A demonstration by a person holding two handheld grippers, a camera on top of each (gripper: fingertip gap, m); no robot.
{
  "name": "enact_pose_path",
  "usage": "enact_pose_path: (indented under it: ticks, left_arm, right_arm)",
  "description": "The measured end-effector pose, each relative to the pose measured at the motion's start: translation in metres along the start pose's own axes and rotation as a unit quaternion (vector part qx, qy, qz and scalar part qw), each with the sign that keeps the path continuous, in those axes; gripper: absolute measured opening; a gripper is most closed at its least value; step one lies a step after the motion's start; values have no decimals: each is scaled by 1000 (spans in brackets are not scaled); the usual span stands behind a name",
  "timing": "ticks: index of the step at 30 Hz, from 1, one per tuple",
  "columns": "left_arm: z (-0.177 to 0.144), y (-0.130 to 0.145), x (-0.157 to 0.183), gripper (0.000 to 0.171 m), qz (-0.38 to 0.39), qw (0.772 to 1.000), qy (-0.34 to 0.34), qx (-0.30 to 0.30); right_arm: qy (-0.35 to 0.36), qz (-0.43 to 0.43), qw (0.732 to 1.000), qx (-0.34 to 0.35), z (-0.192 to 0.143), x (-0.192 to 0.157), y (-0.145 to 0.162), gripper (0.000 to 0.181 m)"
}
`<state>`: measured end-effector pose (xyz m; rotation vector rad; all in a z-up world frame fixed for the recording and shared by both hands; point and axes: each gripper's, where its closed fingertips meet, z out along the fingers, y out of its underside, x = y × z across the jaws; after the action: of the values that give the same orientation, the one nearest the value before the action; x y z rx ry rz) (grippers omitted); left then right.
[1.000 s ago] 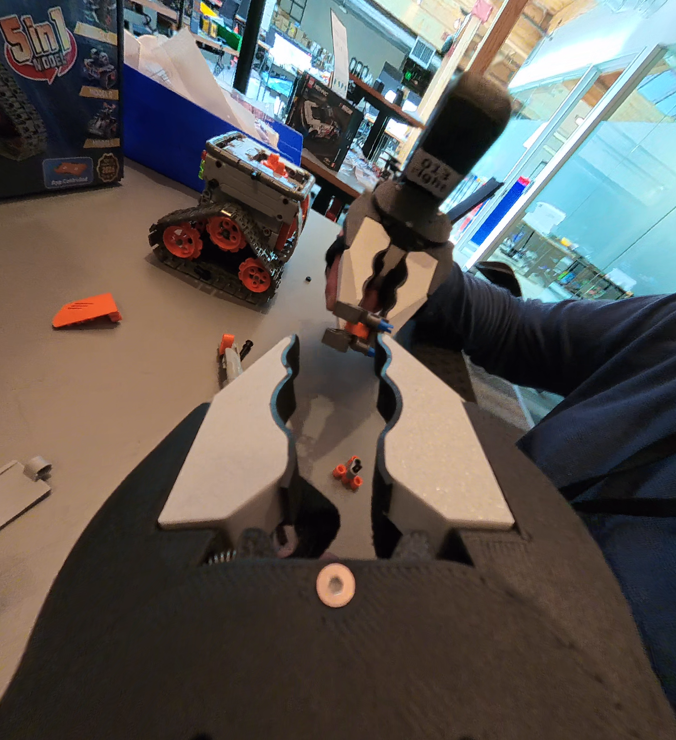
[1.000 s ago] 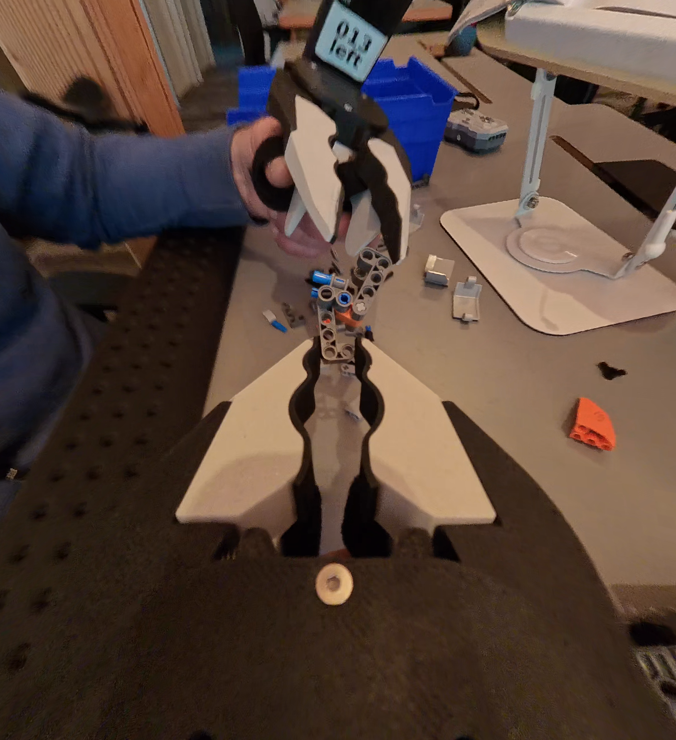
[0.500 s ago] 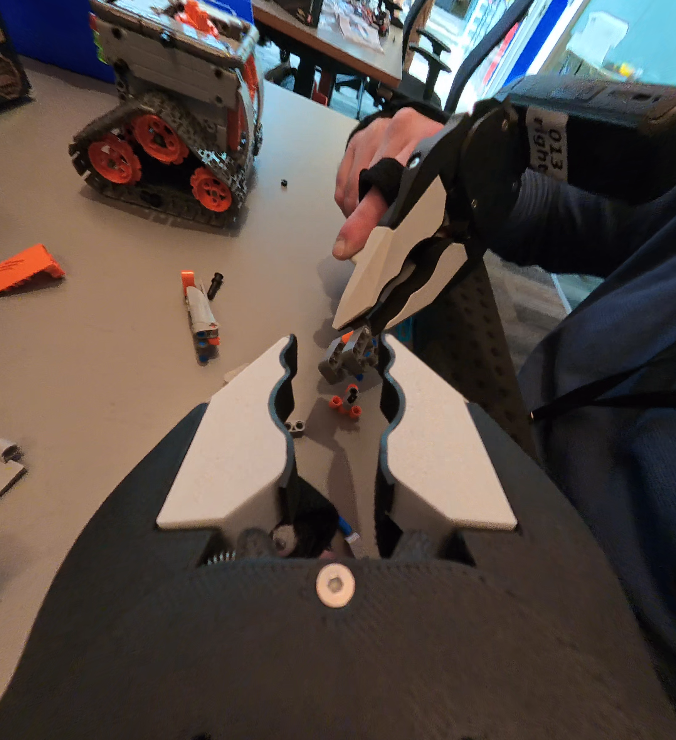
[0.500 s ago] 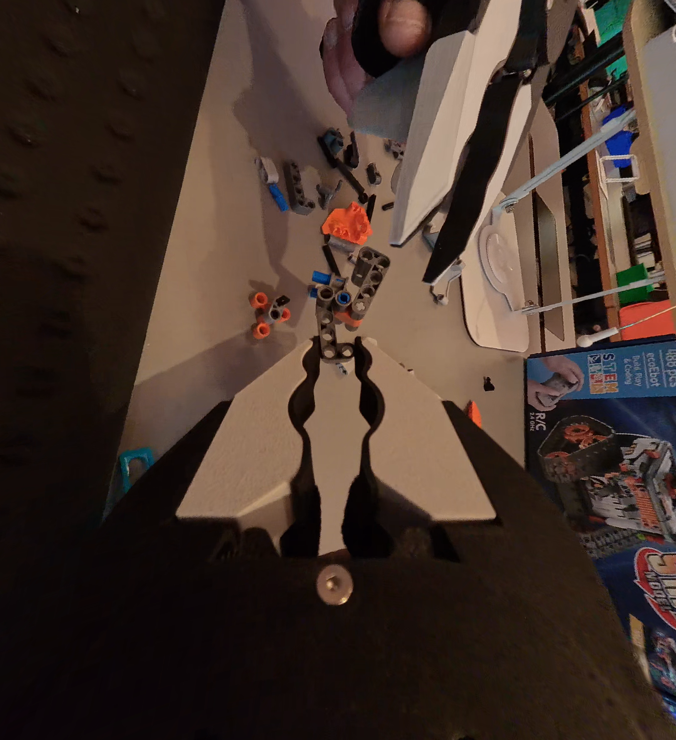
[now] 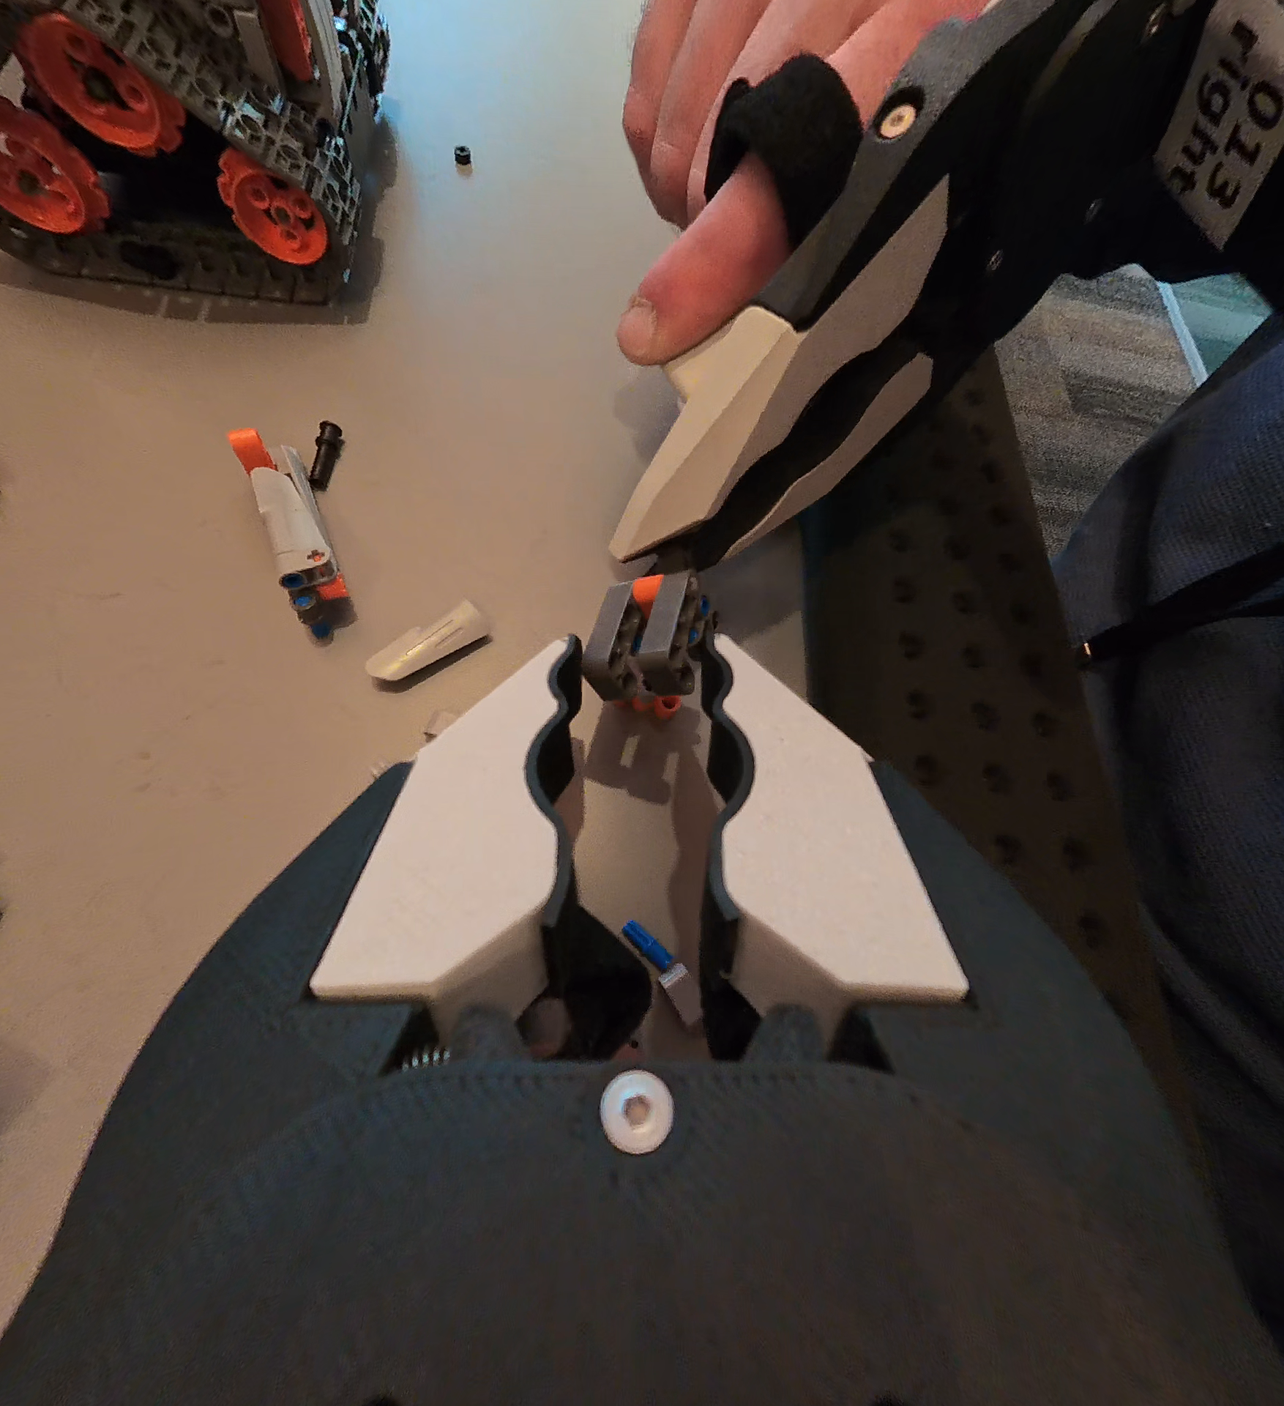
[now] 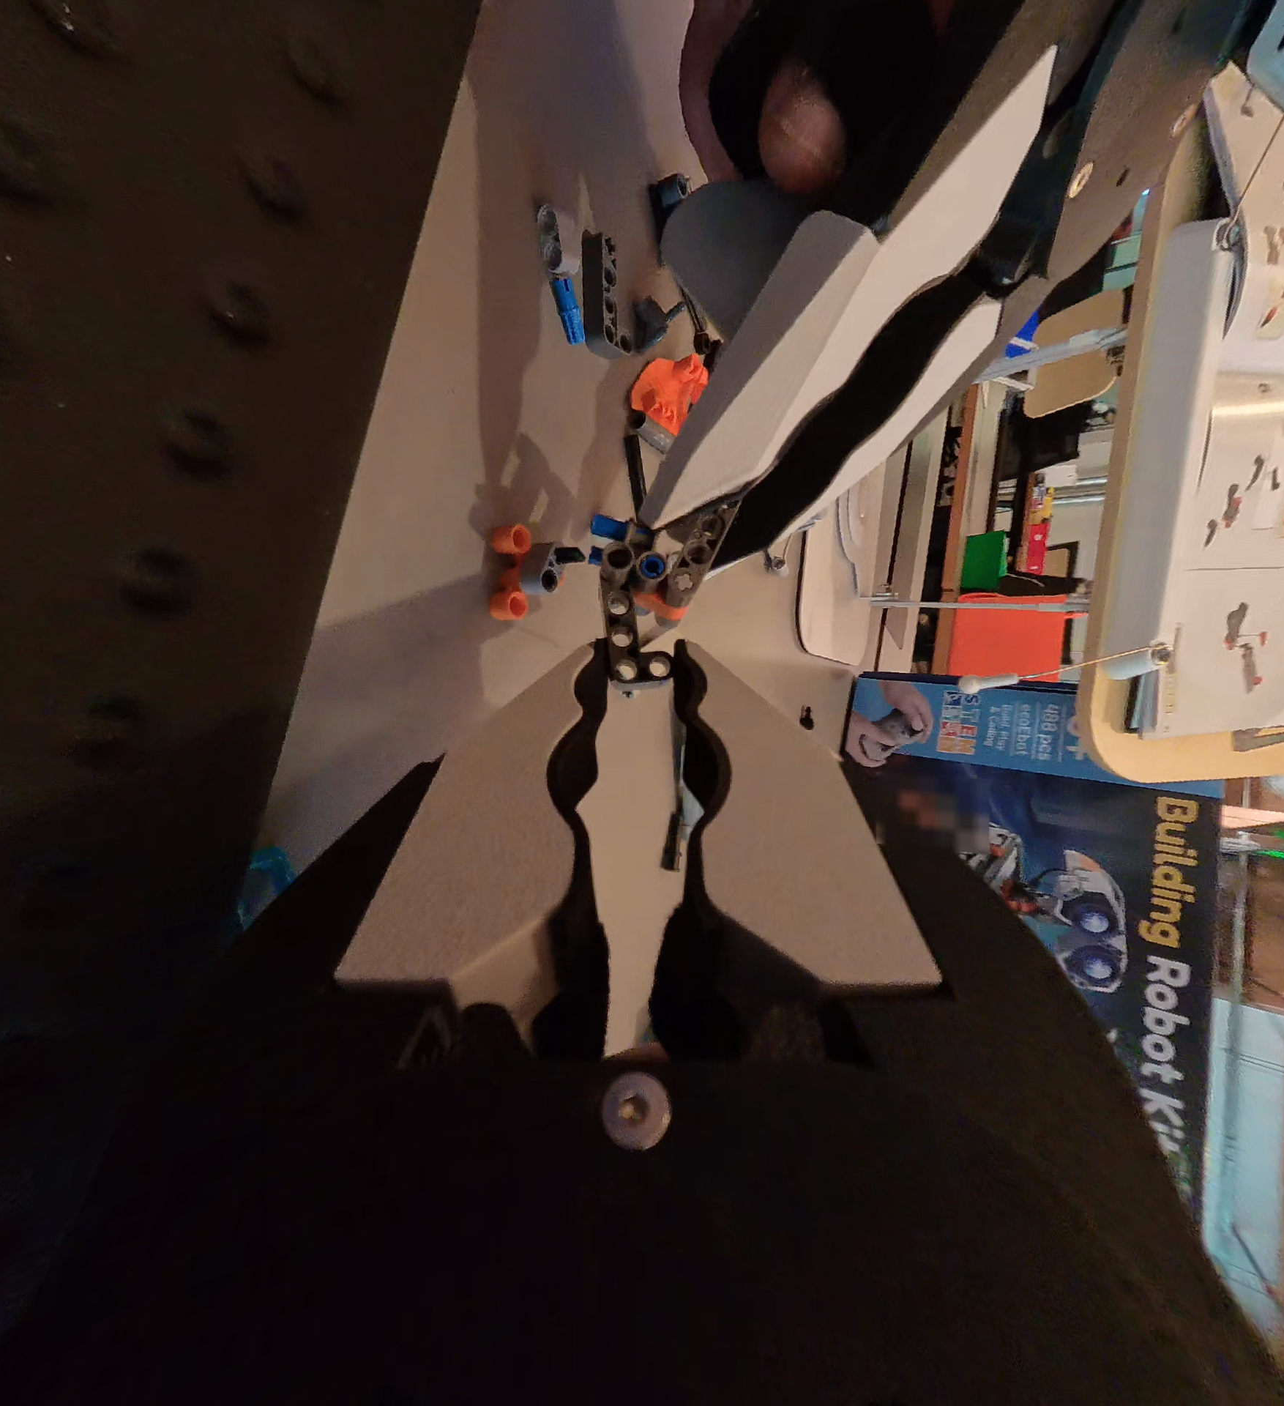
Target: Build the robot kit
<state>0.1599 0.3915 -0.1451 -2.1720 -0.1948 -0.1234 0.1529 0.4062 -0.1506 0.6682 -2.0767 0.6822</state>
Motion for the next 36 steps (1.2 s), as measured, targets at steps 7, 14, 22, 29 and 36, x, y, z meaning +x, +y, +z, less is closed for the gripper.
enact_pose_path:
  ticks: [7, 14, 22, 29, 36]
  left_arm:
    - [-3, -2, -4, 27, 72, 997, -35, 1]
    - [-2, -7, 2, 26, 209, 974, -88, -15]
    - [-3, -3, -3, 26, 229, 968, -95, -32]
    - [-3, 2, -2, 26, 241, 966, -85, -39]
    - [0, 1, 1, 26, 240, 968, -75, -27]
  right_arm:
    - [-10, 32, 999, 18, -2, 0, -4, 25]
    - [-144, 273, 942, 128, -17, 7, -10, 29]
    - [-193, 349, 907, 135, -7, 2, -11, 2]
    - [-215, 360, 901, 109, -4, -6, -7, 18]
    - [-223, 360, 901, 100, -3, -13, -8, 8]
